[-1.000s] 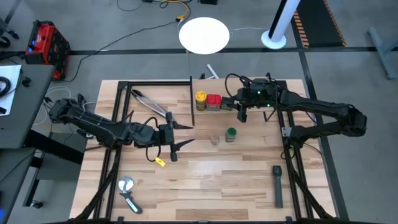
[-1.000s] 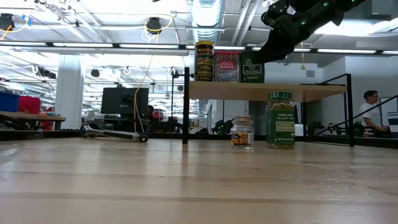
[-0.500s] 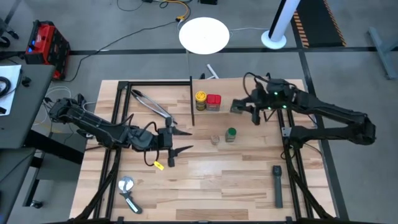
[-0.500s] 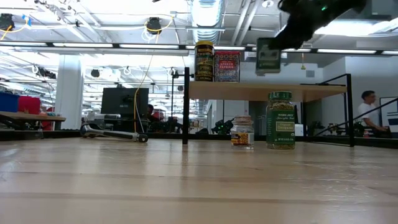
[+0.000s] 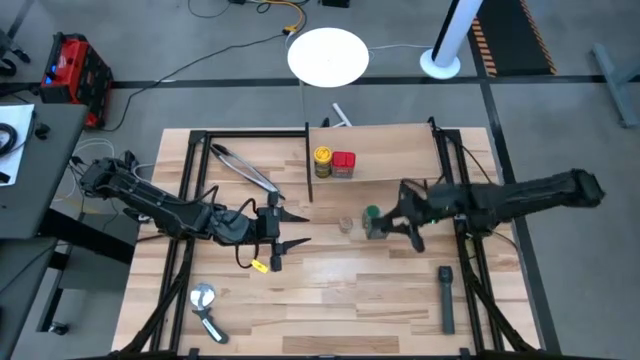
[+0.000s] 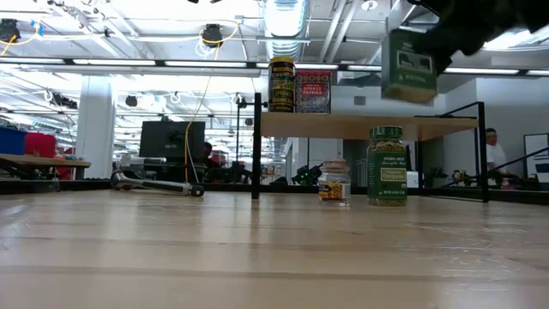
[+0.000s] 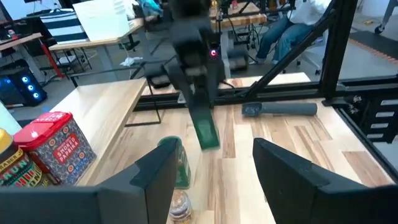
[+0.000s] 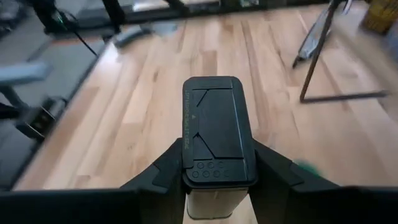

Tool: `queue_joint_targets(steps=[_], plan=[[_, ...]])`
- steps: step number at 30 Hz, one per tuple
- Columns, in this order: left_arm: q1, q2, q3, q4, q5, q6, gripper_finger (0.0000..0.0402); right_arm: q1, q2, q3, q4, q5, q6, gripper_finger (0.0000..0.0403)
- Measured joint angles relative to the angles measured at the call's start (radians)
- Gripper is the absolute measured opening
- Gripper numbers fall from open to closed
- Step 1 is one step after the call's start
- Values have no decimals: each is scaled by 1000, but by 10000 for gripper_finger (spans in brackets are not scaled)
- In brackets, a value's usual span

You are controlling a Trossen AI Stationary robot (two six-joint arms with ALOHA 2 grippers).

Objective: Shelf spices
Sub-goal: Remove the black seasoning can from the shelf, then remove the red seasoning can from the shelf

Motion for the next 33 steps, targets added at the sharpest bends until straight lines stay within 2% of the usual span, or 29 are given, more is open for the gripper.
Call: queue_joint_targets(steps=[4,7,16,20,22,26,28,33], plan=[[0,-1,0,5,0,-4,201,139,55,-84,85,198,15,134],[0,-1,0,28,-2,14,201,191,105,-123,172,273,15,134],[0,-1,0,24,-3,15,201,188,294,-134,260,282,39,134],[0,-1,0,24,-3,12,201,197,379,-134,354,283,33,134],[0,-1,0,24,-3,12,201,195,413,-134,393,282,33,153],[0,-1,0,22,-4,15,201,192,460,-134,420,285,49,226],[0,-1,0,17,-4,19,201,193,465,-134,415,285,63,250],[0,-1,0,20,-4,48,201,193,439,-134,415,285,70,261]])
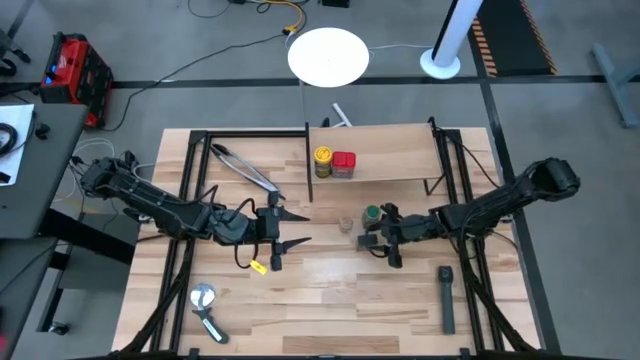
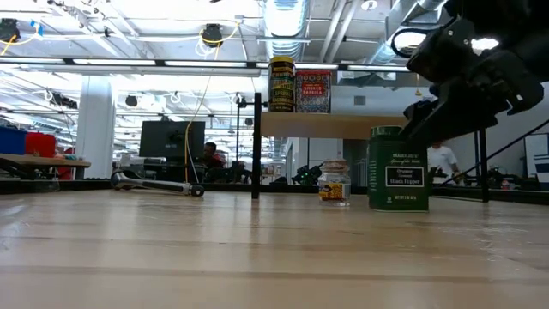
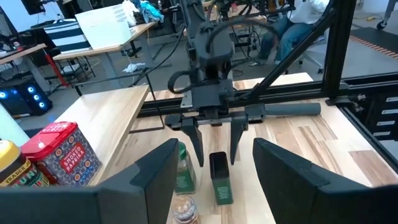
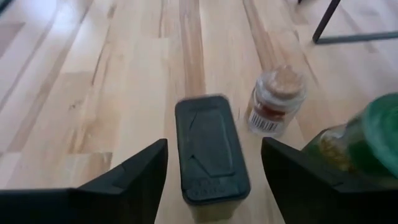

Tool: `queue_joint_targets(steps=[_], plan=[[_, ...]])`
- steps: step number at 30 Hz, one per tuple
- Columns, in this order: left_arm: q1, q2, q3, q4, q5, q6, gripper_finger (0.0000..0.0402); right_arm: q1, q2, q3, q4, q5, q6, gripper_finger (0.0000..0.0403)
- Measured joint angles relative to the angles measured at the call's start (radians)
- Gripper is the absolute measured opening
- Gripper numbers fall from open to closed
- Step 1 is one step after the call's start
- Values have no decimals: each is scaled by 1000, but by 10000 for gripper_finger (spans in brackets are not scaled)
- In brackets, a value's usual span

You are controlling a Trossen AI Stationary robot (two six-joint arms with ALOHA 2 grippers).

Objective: Shelf spices
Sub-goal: Remove the red seasoning can from the shelf

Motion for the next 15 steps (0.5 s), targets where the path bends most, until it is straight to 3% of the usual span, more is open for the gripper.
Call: queue_joint_targets(steps=[11,15], plan=[[11,0,0,1,0,73,201,-6,-175,85,-251,15,11,255],[29,0,0,5,-1,95,201,-14,-220,159,-315,84,-103,255]])
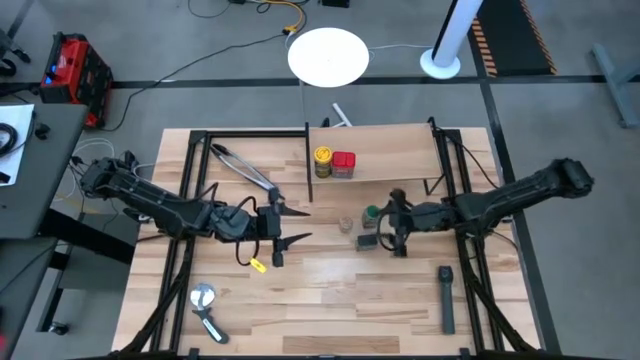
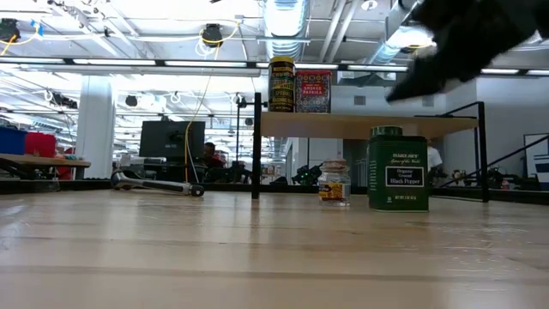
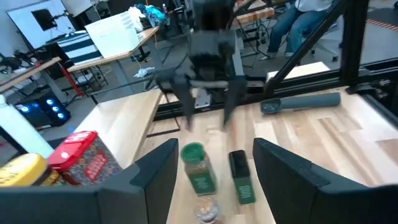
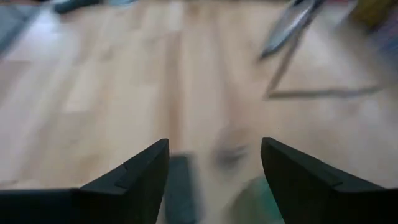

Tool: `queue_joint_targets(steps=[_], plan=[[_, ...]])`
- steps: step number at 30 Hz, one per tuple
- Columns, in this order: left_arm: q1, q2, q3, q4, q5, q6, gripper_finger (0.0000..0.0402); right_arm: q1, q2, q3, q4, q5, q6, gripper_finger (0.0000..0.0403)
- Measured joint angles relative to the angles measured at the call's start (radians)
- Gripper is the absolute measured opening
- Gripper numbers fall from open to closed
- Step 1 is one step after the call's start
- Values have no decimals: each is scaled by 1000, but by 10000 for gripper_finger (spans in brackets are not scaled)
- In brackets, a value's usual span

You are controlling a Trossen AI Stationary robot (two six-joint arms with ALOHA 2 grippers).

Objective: Shelf spices
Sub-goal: Remove the red seasoning can from the shelf

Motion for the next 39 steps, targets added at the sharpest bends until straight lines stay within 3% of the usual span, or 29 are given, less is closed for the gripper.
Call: queue_joint_targets(steps=[5,7,10,16,22,32,39], plan=[[33,0,0,1,0,30,201,-67,-15,93,26,303,-252,255],[48,0,0,2,0,31,201,-126,-15,127,39,325,-310,255],[67,0,0,2,0,31,201,-256,-4,169,31,200,-293,255],[85,0,0,2,0,30,201,-492,34,203,20,-210,-248,255],[85,0,0,1,0,25,201,-578,90,206,72,-364,-256,255],[92,0,0,0,24,14,201,-599,230,206,257,-403,-256,255],[92,0,0,0,53,9,201,-609,245,263,211,-387,-288,255]])
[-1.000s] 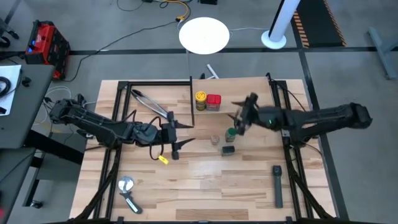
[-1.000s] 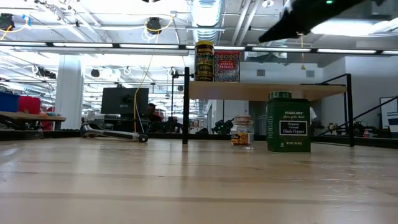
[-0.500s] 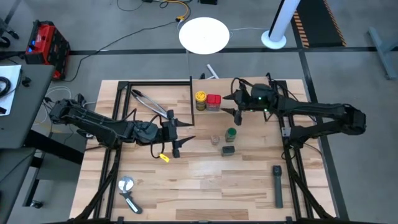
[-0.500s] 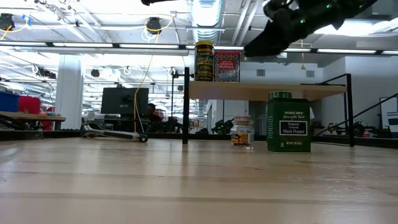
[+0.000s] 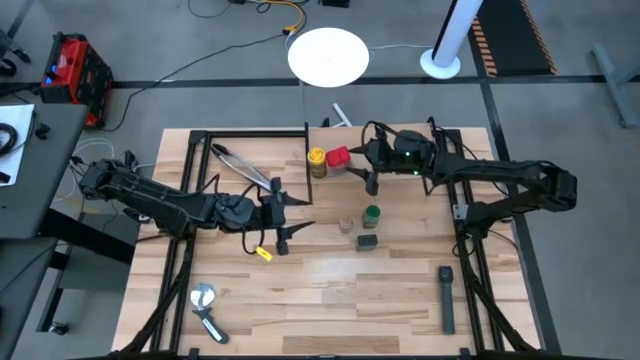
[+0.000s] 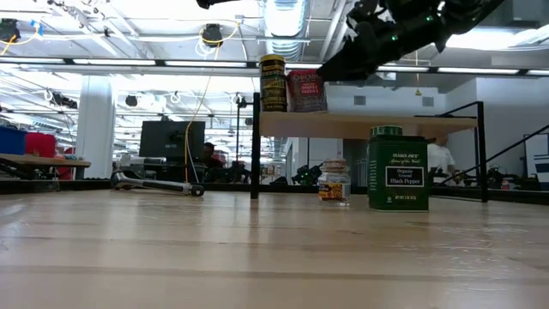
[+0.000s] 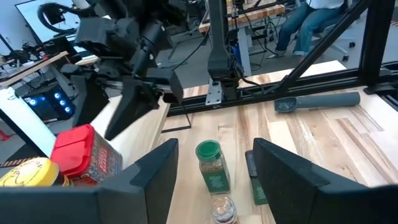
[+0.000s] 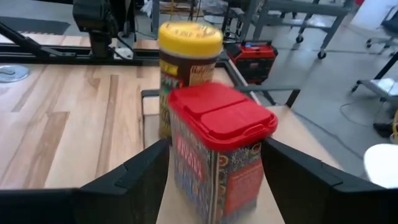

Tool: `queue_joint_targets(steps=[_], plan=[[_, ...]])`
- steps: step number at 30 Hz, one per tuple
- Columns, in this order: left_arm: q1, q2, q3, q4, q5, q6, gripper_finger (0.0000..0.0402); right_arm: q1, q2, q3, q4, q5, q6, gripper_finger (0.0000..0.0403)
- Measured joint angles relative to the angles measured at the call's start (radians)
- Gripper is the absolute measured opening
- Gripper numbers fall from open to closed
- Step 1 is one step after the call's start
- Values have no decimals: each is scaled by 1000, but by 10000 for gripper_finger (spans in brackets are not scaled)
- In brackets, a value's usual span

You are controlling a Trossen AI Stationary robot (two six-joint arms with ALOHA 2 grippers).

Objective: Shelf spices
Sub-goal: Remove the red seasoning can from the shelf

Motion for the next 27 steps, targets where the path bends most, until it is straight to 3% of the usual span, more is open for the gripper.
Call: queue_joint_targets(steps=[18,27], plan=[[0,0,0,-30,1,-9,201,-4,-3,63,-126,34,-33,255],[0,0,0,-30,0,2,201,-1,-3,63,-173,69,29,255]])
